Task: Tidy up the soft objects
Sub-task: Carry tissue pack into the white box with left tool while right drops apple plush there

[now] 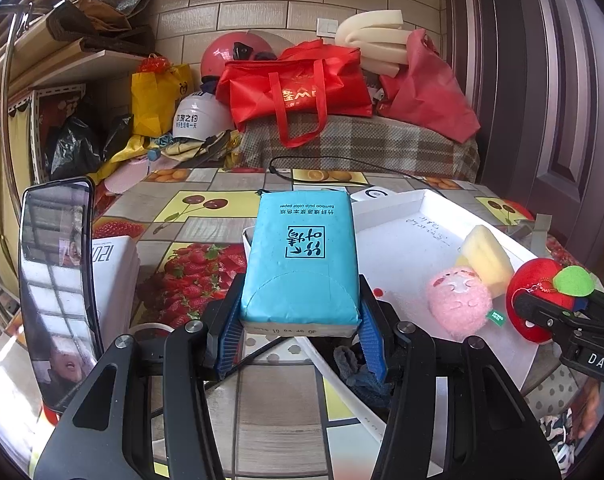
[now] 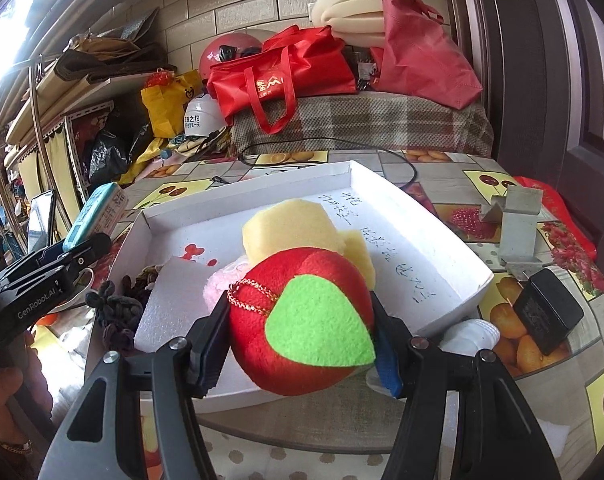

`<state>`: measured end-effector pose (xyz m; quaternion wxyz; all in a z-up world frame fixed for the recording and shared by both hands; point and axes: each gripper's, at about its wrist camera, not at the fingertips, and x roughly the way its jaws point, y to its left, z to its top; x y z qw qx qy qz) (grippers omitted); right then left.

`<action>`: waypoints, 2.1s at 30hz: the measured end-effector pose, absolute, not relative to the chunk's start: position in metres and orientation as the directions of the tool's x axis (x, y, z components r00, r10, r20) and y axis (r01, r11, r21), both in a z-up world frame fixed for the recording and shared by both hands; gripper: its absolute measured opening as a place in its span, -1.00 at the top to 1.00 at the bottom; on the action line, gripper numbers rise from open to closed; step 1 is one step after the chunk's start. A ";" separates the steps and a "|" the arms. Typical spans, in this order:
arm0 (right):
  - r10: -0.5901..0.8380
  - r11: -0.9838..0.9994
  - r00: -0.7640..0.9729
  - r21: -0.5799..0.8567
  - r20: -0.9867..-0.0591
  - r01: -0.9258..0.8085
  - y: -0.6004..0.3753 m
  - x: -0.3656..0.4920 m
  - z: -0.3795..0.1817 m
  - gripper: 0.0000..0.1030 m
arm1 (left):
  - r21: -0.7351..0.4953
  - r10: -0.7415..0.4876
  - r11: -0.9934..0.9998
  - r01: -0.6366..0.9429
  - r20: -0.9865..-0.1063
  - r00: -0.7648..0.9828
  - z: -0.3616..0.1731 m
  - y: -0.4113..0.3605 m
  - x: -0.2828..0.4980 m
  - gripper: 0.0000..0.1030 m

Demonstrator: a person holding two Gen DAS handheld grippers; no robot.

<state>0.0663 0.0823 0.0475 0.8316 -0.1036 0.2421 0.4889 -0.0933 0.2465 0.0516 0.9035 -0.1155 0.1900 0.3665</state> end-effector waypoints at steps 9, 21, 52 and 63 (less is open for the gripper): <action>0.755 0.498 0.408 0.043 -0.513 -0.866 0.107 0.070 0.047 -0.20 | -0.072 0.618 0.704 -0.706 -0.429 0.659 0.051 0.246 -0.094 0.02; 0.743 0.545 0.437 0.081 -0.507 -0.834 0.120 0.092 0.047 -0.20 | -0.103 0.607 0.701 -0.706 -0.434 0.666 0.050 0.255 -0.086 0.02; 0.741 0.569 0.505 0.015 -0.442 -0.822 0.122 0.085 0.052 -1.00 | 0.038 0.623 0.725 -0.687 -0.460 0.632 0.049 0.262 -0.029 -1.00; 0.743 0.570 0.520 -0.008 -0.421 -0.821 0.120 0.080 0.054 -1.00 | -0.015 0.625 0.716 -0.698 -0.432 0.650 0.050 0.266 -0.041 -1.00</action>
